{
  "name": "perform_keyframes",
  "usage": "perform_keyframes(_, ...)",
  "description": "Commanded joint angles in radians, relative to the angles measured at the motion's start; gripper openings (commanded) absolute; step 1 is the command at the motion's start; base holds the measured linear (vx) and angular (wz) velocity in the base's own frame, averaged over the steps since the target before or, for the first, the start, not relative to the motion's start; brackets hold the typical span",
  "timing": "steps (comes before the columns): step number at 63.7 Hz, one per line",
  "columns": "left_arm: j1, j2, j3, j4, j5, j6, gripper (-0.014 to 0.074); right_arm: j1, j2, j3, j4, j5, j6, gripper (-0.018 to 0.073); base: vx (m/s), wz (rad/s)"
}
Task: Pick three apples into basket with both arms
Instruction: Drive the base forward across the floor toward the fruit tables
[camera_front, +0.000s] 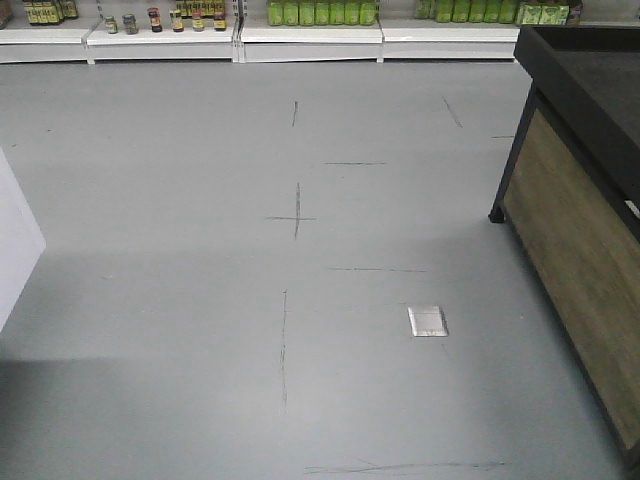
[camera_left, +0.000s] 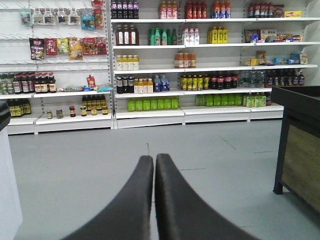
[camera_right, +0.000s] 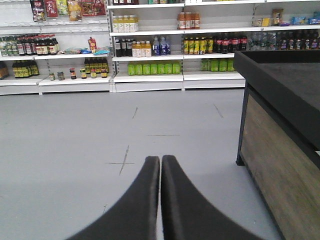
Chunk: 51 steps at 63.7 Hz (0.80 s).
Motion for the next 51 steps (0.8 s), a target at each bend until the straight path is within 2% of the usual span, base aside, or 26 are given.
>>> perform_keyframes(1, -0.001, -0.016, 0.004, -0.009, -0.065, -0.009, -0.0006, -0.004, -0.007, 0.012, -0.001, -0.076, -0.007, -0.0009, 0.15, 0.1)
perform_keyframes(51, -0.001, -0.016, 0.004, -0.009, -0.065, -0.009, -0.0006, -0.004, -0.007, 0.012, -0.001, -0.076, -0.007, -0.0009, 0.19, 0.01)
